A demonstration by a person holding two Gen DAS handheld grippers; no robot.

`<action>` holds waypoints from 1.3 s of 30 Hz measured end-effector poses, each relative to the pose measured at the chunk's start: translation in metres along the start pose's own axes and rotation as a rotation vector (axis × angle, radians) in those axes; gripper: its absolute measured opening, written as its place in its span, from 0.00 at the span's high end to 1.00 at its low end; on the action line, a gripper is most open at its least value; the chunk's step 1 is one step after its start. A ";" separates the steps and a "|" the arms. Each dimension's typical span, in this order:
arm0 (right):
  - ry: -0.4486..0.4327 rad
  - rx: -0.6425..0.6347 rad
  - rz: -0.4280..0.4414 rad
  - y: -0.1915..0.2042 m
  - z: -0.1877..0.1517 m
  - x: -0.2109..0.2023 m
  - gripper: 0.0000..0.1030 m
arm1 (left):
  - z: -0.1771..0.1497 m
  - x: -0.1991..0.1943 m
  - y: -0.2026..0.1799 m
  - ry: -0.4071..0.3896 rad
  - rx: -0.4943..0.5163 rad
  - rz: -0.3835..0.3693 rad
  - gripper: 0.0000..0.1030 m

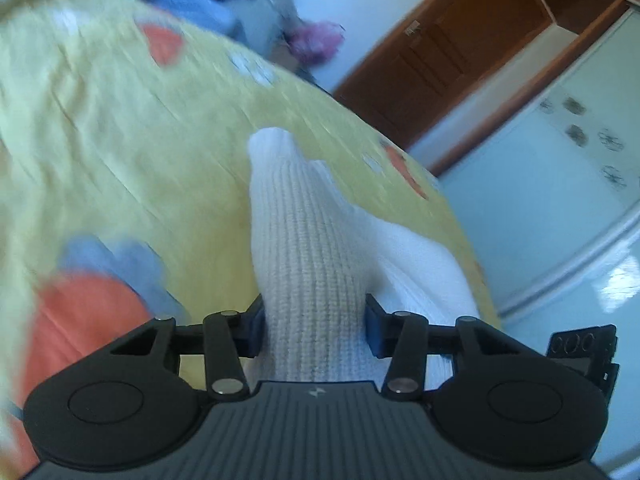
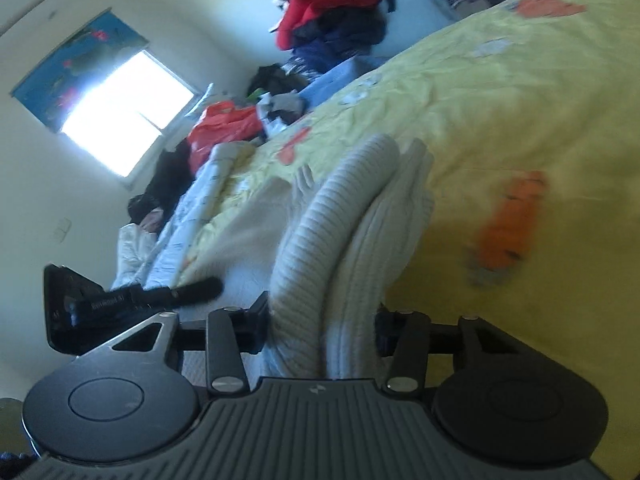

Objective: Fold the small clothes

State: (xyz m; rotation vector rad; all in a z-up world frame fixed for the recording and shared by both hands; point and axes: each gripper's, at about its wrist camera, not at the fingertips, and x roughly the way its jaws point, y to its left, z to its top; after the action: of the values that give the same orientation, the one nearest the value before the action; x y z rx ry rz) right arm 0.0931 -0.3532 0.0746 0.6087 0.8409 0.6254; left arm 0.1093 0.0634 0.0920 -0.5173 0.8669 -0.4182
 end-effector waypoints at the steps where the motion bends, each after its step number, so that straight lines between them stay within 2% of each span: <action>1: 0.003 0.011 0.011 0.002 0.004 0.014 0.55 | 0.008 -0.003 0.007 -0.013 0.006 0.035 0.54; 3: 0.003 0.000 0.011 0.004 0.009 0.042 0.55 | 0.016 0.004 0.023 -0.016 0.026 0.090 0.49; 5: 0.013 -0.007 -0.048 0.000 0.010 0.070 0.45 | 0.015 0.014 0.043 0.004 0.008 0.147 0.39; 6: 0.023 0.007 -0.070 -0.002 0.007 0.079 0.37 | 0.010 0.015 0.053 0.002 -0.023 0.136 0.36; 7: 0.036 0.027 -0.067 -0.006 0.004 0.081 0.29 | 0.005 0.010 0.062 -0.011 -0.058 0.104 0.36; 8: 0.043 0.057 -0.056 -0.009 0.000 0.079 0.27 | -0.002 -0.001 0.070 -0.024 -0.094 0.056 0.35; 9: 0.050 0.076 -0.056 -0.010 -0.003 0.075 0.20 | -0.009 -0.010 0.074 -0.036 -0.113 0.015 0.27; 11: 0.061 0.089 -0.039 -0.011 -0.009 0.061 0.18 | -0.029 -0.030 0.083 -0.064 -0.142 -0.070 0.18; 13: 0.030 0.096 -0.013 -0.015 -0.017 0.038 0.11 | -0.049 -0.039 0.092 -0.046 -0.183 -0.128 0.18; 15: 0.013 0.119 0.006 -0.018 -0.024 0.021 0.08 | -0.057 -0.036 0.093 -0.009 -0.190 -0.154 0.17; 18: 0.075 0.092 0.039 -0.006 -0.033 0.028 0.08 | -0.061 -0.029 0.080 -0.023 -0.130 -0.121 0.11; 20: 0.126 0.028 0.002 0.008 -0.039 0.041 0.10 | -0.060 -0.018 0.074 -0.006 -0.133 -0.094 0.12; 22: 0.158 -0.087 -0.091 0.023 -0.046 0.055 0.22 | -0.059 -0.014 0.066 0.007 -0.114 -0.056 0.21; 23: 0.153 -0.122 -0.100 0.028 -0.046 0.056 0.28 | -0.057 -0.018 0.058 0.001 -0.084 -0.033 0.33; 24: 0.144 -0.132 -0.086 0.031 -0.043 0.049 0.40 | -0.054 -0.023 0.050 -0.007 -0.059 -0.024 0.39; 25: 0.124 -0.154 -0.073 0.037 -0.038 0.040 0.51 | -0.052 -0.032 0.041 -0.020 -0.021 -0.023 0.40; 27: 0.091 -0.199 -0.048 0.043 -0.033 0.021 0.56 | -0.055 -0.038 0.029 -0.013 0.032 -0.014 0.40; 29: 0.114 -0.207 -0.072 0.035 -0.033 0.020 0.57 | -0.064 -0.026 0.026 0.026 0.104 0.033 0.40; 30: 0.152 -0.202 -0.097 0.025 -0.038 0.028 0.53 | -0.070 -0.019 0.025 0.026 0.142 0.069 0.38; 32: 0.119 -0.165 -0.057 0.010 -0.047 0.027 0.42 | -0.078 -0.019 0.031 -0.009 0.145 0.061 0.37; 33: 0.102 -0.117 -0.059 0.006 -0.048 0.023 0.31 | -0.079 -0.022 0.033 -0.007 0.128 0.058 0.35; 34: 0.093 -0.084 -0.065 0.006 -0.048 0.018 0.26 | -0.079 -0.028 0.033 -0.013 0.117 0.063 0.35; 35: 0.077 -0.061 -0.077 0.007 -0.048 0.013 0.26 | -0.080 -0.037 0.031 -0.026 0.121 0.081 0.34; 37: 0.003 -0.048 -0.082 0.010 -0.051 -0.014 0.26 | -0.083 -0.057 0.022 -0.077 0.163 0.122 0.36; 39: -0.091 -0.041 -0.094 0.015 -0.049 -0.035 0.26 | -0.094 -0.085 0.002 -0.202 0.287 0.203 0.33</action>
State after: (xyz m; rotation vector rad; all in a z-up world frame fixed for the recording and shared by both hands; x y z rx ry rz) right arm 0.0308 -0.3564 0.0760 0.5527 0.7655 0.5244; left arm -0.0153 0.0870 0.0919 -0.1993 0.6434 -0.2918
